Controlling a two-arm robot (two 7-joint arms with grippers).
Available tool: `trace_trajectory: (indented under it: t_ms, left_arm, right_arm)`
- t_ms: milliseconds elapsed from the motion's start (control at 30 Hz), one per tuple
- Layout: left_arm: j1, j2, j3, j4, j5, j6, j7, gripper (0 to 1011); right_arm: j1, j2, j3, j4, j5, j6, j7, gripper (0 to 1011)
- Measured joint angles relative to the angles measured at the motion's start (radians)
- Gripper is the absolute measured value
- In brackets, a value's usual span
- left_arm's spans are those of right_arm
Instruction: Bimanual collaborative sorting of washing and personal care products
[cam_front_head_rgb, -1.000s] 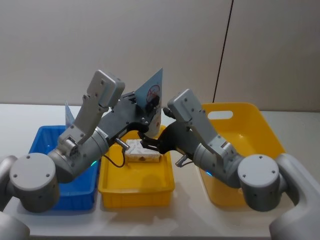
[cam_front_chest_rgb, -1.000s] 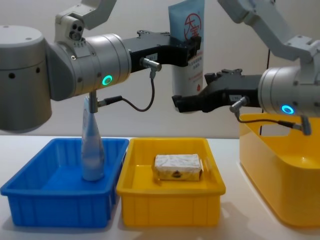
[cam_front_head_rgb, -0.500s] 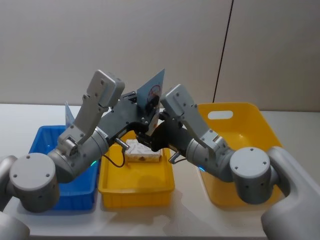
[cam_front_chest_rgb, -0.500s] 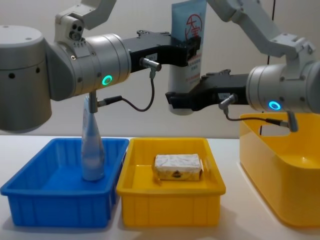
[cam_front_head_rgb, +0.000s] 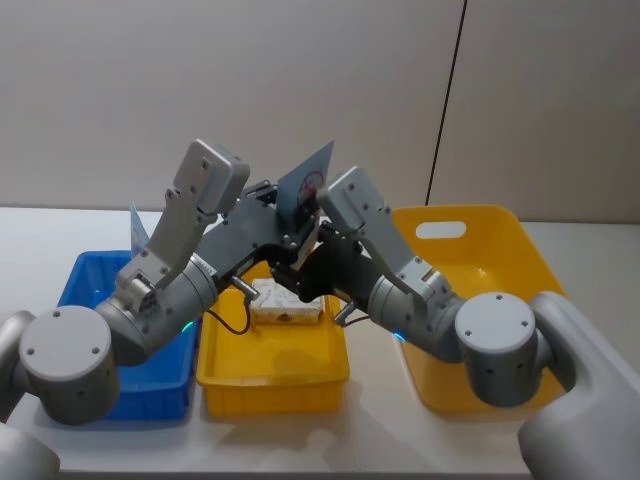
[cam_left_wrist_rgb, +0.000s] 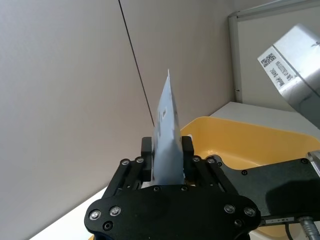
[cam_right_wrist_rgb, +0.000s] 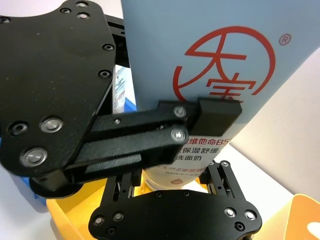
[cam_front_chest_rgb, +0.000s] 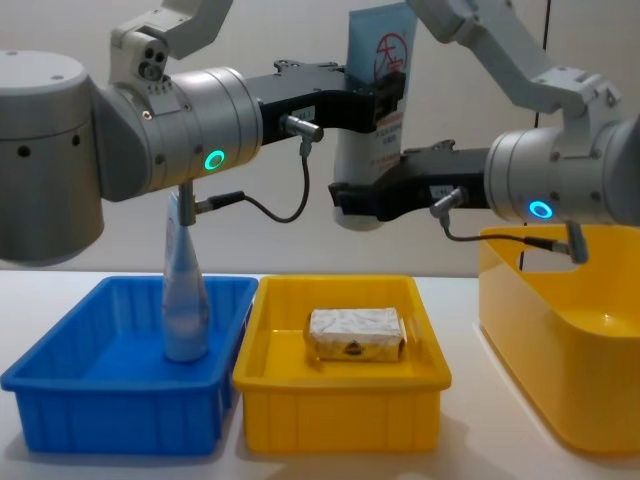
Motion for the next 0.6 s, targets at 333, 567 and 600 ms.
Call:
trace_trajectory:
  t_ms: [333, 567, 600]
  left_arm:
    - [0.000, 0.000, 0.000, 0.000, 0.000, 0.000, 0.000, 609]
    - [0.000, 0.000, 0.000, 0.000, 0.000, 0.000, 0.000, 862]
    - [0.000, 0.000, 0.000, 0.000, 0.000, 0.000, 0.000, 862]
  right_arm:
    - [-0.007, -0.010, 0.020, -0.009, 0.007, 0.024, -0.039, 461]
    - [-0.014, -0.031, 0.047, -0.012, 0.007, 0.051, -0.092, 367]
    - [-0.014, -0.033, 0.050, -0.012, 0.007, 0.055, -0.098, 357]
